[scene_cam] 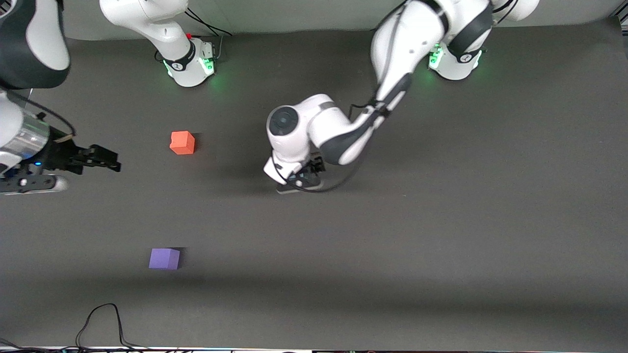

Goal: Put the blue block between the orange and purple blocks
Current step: 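Open the left gripper over the blue cube while the right gripper approaches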

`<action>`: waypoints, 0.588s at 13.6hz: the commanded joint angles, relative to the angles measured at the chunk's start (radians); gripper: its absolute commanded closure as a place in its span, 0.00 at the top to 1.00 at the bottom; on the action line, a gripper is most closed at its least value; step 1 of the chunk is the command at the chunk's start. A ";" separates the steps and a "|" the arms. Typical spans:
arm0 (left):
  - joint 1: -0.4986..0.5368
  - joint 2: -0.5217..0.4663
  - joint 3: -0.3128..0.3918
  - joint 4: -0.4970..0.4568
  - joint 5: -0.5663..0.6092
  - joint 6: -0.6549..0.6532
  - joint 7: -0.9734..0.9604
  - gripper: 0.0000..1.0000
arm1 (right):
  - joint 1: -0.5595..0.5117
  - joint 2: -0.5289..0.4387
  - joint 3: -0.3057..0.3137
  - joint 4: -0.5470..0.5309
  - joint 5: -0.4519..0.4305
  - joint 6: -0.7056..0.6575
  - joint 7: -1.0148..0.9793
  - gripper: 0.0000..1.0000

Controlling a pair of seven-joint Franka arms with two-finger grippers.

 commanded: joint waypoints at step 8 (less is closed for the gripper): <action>0.930 -0.420 -0.323 -0.270 -0.112 -0.348 0.637 1.00 | 0.505 0.264 -0.008 0.023 0.100 0.292 0.386 1.00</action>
